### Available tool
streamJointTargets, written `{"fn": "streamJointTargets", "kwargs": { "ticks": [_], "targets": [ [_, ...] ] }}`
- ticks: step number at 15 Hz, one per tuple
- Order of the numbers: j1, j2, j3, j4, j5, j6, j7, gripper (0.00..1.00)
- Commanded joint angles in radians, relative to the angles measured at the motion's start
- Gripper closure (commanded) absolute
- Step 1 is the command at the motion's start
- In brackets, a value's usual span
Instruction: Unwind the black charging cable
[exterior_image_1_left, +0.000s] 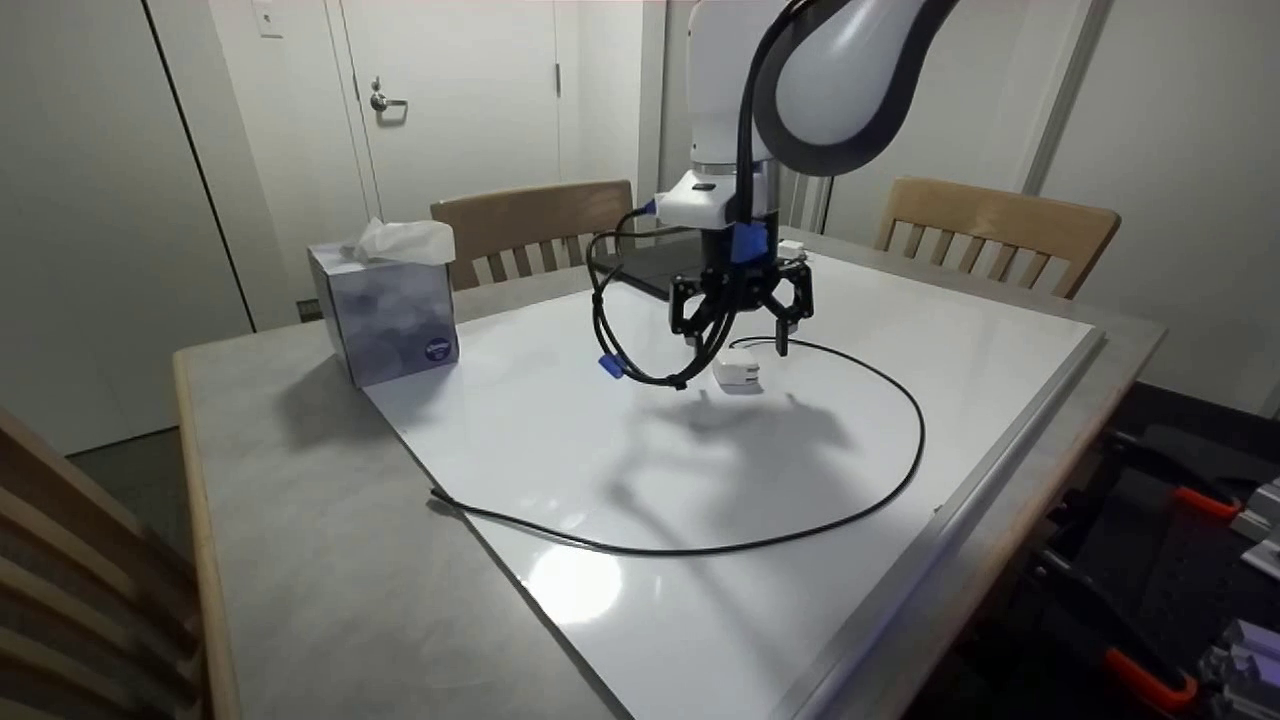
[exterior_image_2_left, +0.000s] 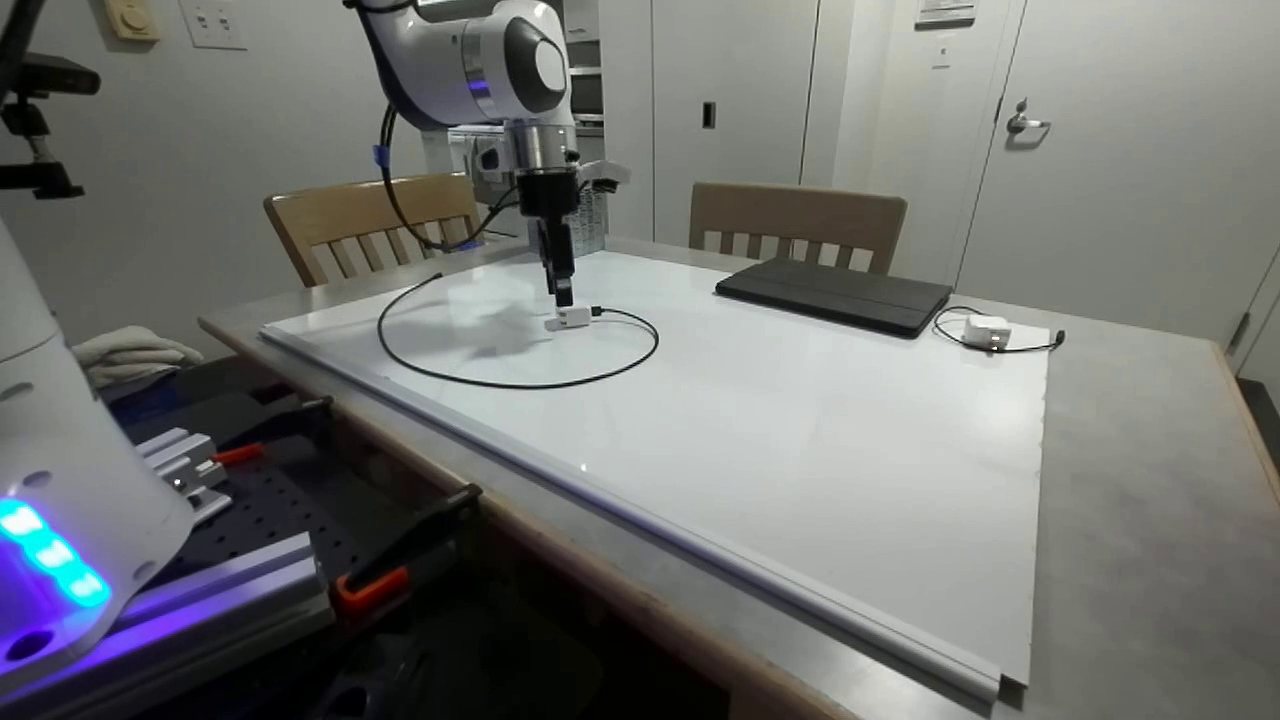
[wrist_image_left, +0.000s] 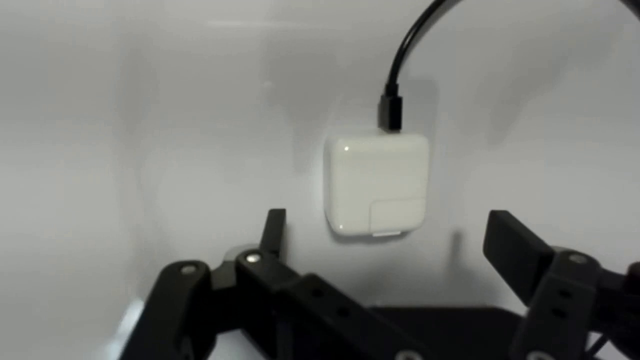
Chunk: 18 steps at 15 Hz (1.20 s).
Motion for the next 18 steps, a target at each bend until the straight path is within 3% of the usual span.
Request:
{"fn": "streamJointTargets", "kwargs": {
  "ticks": [1, 5, 11, 18],
  "targets": [
    [-0.094, 0.012, 0.050, -0.024, 0.096, 0.106, -0.190, 0.00],
    [-0.141, 0.030, 0.101, -0.035, 0.224, 0.119, -0.314, 0.00],
    [-0.085, 0.009, 0.055, -0.074, 0.247, 0.131, -0.193, 0.00],
    [-0.103, 0.032, 0.046, -0.057, 0.234, 0.177, -0.186, 0.00]
  ]
}}
